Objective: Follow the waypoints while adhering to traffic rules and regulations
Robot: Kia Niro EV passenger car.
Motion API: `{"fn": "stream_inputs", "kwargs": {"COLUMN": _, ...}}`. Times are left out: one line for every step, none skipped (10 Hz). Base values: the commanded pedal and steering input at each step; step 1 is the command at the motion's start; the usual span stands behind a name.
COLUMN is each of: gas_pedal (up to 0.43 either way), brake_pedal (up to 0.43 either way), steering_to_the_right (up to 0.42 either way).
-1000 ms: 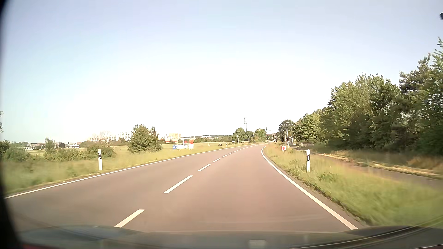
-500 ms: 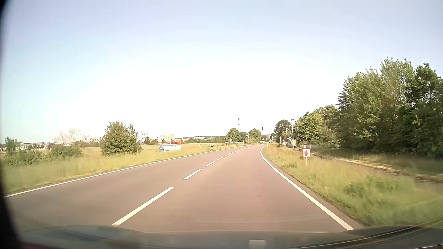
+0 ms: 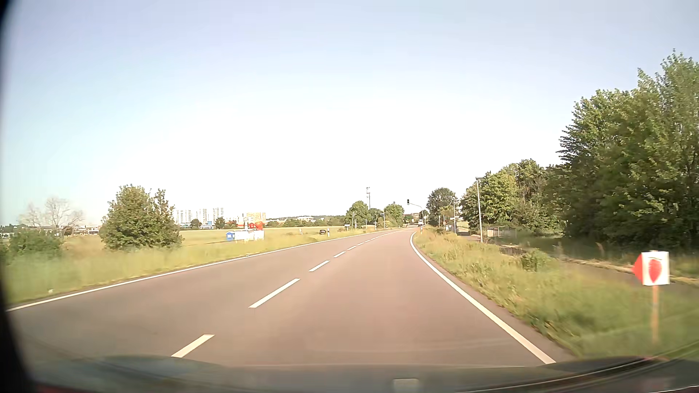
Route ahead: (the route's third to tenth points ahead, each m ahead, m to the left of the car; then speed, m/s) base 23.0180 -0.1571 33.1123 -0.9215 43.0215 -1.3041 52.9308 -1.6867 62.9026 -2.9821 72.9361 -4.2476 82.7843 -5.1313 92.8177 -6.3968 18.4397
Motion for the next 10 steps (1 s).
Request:
{"fn": "stream_inputs", "kwargs": {"gas_pedal": 0.177, "brake_pedal": 0.030, "steering_to_the_right": 0.010}}
{"fn": "stream_inputs", "kwargs": {"gas_pedal": 0.177, "brake_pedal": 0.030, "steering_to_the_right": 0.010}}
{"fn": "stream_inputs", "kwargs": {"gas_pedal": 0.177, "brake_pedal": 0.030, "steering_to_the_right": 0.010}}
{"fn": "stream_inputs", "kwargs": {"gas_pedal": 0.177, "brake_pedal": 0.030, "steering_to_the_right": 0.011}}
{"fn": "stream_inputs", "kwargs": {"gas_pedal": 0.177, "brake_pedal": 0.030, "steering_to_the_right": 0.010}}
{"fn": "stream_inputs", "kwargs": {"gas_pedal": 0.177, "brake_pedal": 0.030, "steering_to_the_right": 0.010}}
{"fn": "stream_inputs", "kwargs": {"gas_pedal": 0.177, "brake_pedal": 0.030, "steering_to_the_right": 0.010}}
{"fn": "stream_inputs", "kwargs": {"gas_pedal": 0.177, "brake_pedal": 0.030, "steering_to_the_right": 0.010}}
{"fn": "stream_inputs", "kwargs": {"gas_pedal": 0.177, "brake_pedal": 0.030, "steering_to_the_right": 0.010}}
{"fn": "stream_inputs", "kwargs": {"gas_pedal": 0.177, "brake_pedal": 0.030, "steering_to_the_right": 0.010}}
